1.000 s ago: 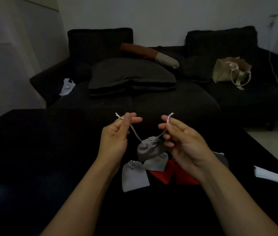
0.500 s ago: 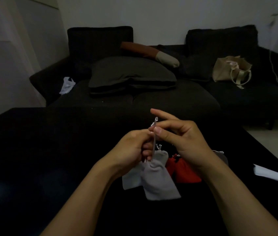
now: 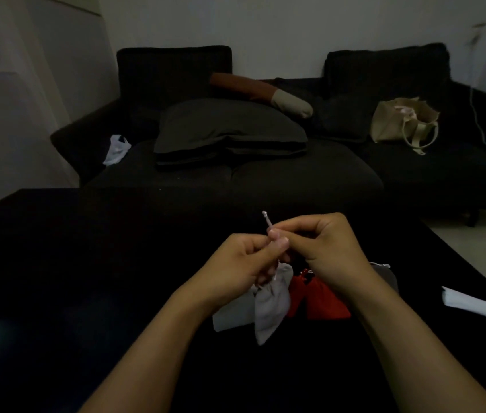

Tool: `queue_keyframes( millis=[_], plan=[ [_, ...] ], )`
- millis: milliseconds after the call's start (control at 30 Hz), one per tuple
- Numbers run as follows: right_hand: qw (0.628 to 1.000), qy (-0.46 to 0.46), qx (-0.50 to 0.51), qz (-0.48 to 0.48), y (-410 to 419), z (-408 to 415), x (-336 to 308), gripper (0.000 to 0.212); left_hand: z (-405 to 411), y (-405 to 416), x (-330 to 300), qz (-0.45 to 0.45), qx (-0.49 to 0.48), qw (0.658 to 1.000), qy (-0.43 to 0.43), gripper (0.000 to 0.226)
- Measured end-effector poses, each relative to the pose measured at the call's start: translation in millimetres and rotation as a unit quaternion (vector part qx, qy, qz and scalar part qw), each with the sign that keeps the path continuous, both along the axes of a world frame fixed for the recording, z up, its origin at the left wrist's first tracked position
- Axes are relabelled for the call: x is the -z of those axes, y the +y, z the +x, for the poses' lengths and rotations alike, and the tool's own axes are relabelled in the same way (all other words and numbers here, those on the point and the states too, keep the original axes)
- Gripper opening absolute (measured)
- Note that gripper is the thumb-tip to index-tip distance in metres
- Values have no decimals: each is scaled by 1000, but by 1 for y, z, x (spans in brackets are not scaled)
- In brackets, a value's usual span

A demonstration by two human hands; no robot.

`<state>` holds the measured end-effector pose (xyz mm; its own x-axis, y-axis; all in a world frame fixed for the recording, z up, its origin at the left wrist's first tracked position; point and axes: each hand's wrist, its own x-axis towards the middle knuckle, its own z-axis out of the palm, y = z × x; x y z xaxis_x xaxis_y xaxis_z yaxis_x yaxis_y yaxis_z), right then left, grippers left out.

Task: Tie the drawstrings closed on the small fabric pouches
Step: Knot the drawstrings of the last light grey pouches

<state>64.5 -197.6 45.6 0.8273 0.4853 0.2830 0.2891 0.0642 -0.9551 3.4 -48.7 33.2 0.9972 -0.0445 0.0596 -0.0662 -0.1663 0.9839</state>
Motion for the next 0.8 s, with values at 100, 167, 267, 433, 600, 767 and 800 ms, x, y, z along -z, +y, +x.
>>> queue_keyframes(
  millis=[100, 167, 267, 433, 600, 767, 800],
  plan=[
    [1000, 8, 10, 7, -2, 0, 0, 13, 1, 2, 4, -28, -24, 999, -38, 37],
    [1000, 8, 15, 15, -2, -1, 0, 14, 2, 4, 3, -50, -17, 998, -21, 43],
    [1000, -1, 21, 16, 1, -3, 0, 14, 4, 4, 2, -63, -4, 998, 12, 45],
    [1000, -6, 1, -3, 3, -5, -2, 16, 1, 3, 5, -43, 21, 999, 3, 42],
    [997, 55, 33, 39, 2, -2, 0, 18, 6, 3, 7, -108, -19, 994, 14, 47],
    [993, 98, 44, 51, 0, 0, -2, 17, 9, 10, 11, -163, -137, 977, 4, 26],
    [993, 106, 31, 42, -1, 0, -2, 19, 9, 12, 12, -162, -158, 974, -7, 20]
  ],
)
